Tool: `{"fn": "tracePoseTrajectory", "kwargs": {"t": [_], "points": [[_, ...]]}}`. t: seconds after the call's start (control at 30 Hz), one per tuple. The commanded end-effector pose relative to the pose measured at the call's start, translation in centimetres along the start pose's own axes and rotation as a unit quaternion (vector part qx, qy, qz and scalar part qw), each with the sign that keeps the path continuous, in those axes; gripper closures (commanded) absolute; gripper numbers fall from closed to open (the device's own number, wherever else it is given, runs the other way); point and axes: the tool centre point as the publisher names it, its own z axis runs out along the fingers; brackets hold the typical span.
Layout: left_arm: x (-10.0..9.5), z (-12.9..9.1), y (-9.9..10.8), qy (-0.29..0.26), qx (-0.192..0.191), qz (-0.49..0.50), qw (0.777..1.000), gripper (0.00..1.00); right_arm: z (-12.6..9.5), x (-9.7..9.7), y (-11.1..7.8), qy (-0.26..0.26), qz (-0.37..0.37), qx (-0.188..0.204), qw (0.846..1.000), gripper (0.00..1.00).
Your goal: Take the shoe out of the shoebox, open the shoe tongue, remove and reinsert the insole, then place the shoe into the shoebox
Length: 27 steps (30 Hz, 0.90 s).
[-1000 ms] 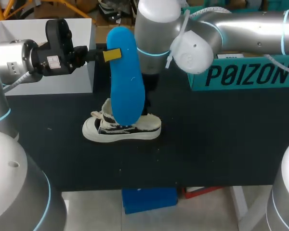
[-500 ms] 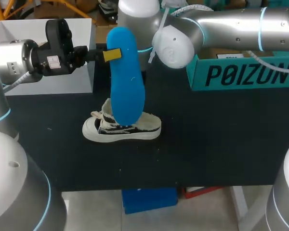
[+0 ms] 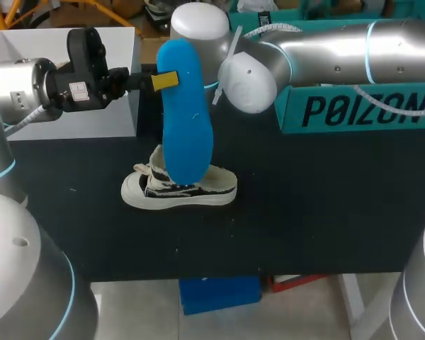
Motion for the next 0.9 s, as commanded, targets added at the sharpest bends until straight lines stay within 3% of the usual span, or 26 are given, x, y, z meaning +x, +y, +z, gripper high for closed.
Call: {"fn": "tracePoseTrajectory", "kwargs": {"t": [0.03, 0.07, 0.1, 0.9], "points": [[0.0, 0.03, 0.13, 0.0, 0.0, 0.001, 1.0, 1.0, 1.09, 0.02, -0.04, 0.003, -0.001, -0.002, 1.0, 0.34], [0.0, 0.03, 0.13, 0.0, 0.0, 0.001, 1.0, 1.0, 1.1, 0.03, -0.08, 0.002, 0.0, 0.0, 1.0, 0.83], [0.0, 0.03, 0.13, 0.0, 0.0, 0.001, 1.0, 1.0, 1.05, 0.05, -0.17, 0.005, -0.003, -0.002, 1.0, 1.0], [0.0, 0.03, 0.13, 0.0, 0.0, 0.001, 1.0, 1.0, 1.05, 0.05, -0.17, 0.005, -0.003, -0.002, 1.0, 1.0]]}}
